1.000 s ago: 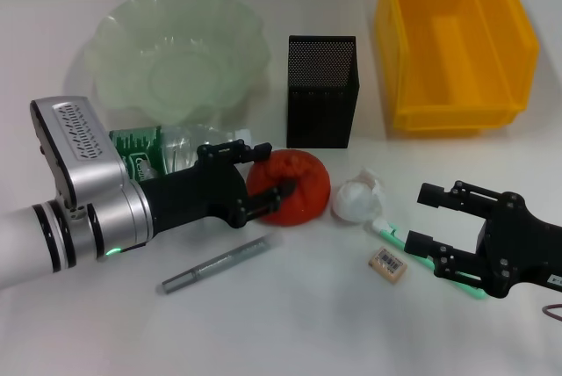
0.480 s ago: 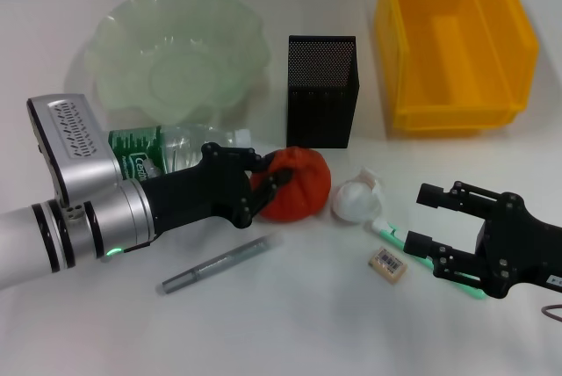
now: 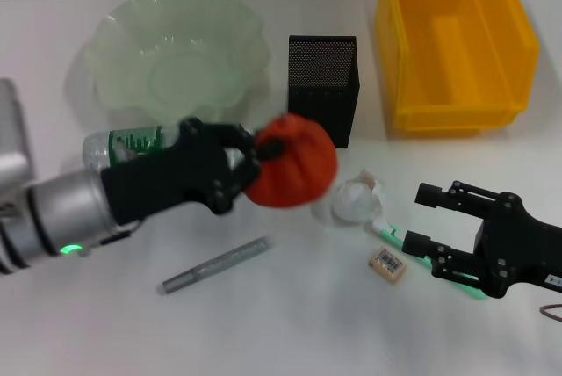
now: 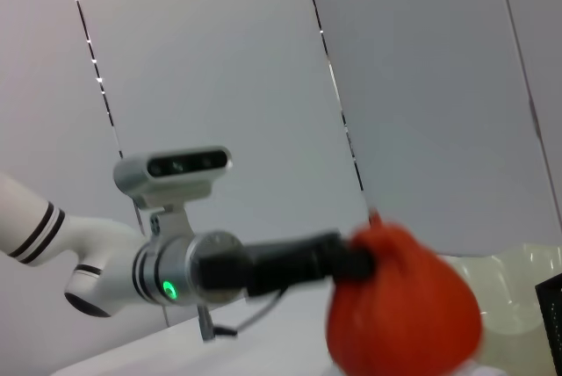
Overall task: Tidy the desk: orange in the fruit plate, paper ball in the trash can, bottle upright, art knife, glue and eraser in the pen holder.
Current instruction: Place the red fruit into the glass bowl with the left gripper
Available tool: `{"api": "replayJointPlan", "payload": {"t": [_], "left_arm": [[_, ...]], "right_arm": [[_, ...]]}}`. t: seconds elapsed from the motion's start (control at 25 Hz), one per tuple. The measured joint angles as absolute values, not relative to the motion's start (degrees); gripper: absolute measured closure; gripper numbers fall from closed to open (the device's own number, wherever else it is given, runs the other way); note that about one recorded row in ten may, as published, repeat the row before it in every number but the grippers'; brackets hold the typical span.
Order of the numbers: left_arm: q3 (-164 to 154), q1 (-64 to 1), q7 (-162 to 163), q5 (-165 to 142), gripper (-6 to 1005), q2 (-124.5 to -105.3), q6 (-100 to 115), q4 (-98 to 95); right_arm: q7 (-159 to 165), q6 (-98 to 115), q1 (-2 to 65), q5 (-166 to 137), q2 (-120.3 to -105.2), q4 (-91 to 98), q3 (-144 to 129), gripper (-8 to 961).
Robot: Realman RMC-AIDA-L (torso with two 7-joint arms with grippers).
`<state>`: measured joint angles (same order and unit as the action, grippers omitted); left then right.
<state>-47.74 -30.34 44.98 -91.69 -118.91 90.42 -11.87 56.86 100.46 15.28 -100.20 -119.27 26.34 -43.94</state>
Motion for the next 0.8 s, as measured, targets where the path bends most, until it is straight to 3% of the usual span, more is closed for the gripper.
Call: {"api": "replayJointPlan", "payload": {"t": [0.36,0.8], "left_arm": [[-47.6,-25.9,49.6,-80.9,933,-118.64,90.8,-22.6],[-46.9,-29.0,49.6,-76.0,950,-118.76,70.0,-25.0]], "right_arm": [[56.9,100.5,16.2,-100.2,-119.28,25.3,-43.9,281],[56.8,100.5,16.8,-100.2,-119.26,23.8,-44.0,282]]}}
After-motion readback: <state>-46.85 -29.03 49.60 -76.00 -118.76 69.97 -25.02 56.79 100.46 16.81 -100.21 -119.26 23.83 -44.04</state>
